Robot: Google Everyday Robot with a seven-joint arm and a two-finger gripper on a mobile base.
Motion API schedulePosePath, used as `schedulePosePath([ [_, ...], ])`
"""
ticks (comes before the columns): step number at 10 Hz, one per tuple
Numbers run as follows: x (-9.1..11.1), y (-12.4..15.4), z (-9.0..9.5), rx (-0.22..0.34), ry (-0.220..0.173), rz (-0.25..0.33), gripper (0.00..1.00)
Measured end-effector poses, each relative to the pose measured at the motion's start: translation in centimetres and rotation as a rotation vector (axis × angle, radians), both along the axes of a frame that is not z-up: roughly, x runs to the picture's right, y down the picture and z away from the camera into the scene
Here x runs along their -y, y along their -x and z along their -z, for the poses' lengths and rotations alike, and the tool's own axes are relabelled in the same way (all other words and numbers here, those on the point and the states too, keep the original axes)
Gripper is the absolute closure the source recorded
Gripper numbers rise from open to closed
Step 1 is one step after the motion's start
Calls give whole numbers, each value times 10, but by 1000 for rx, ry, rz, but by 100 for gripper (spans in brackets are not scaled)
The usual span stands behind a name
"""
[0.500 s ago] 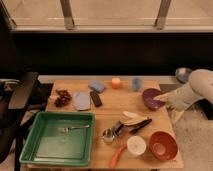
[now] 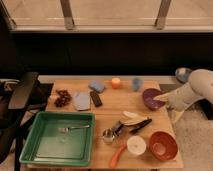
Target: Place grapes in paper cup
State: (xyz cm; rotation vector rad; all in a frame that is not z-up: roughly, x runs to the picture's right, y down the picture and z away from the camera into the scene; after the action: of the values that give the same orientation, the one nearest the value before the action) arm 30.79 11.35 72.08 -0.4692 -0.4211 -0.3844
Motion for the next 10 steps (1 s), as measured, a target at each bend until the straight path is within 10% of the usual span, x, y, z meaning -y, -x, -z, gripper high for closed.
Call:
schedulePosePath([
  [10, 3, 2, 1, 3, -13, 16, 20],
])
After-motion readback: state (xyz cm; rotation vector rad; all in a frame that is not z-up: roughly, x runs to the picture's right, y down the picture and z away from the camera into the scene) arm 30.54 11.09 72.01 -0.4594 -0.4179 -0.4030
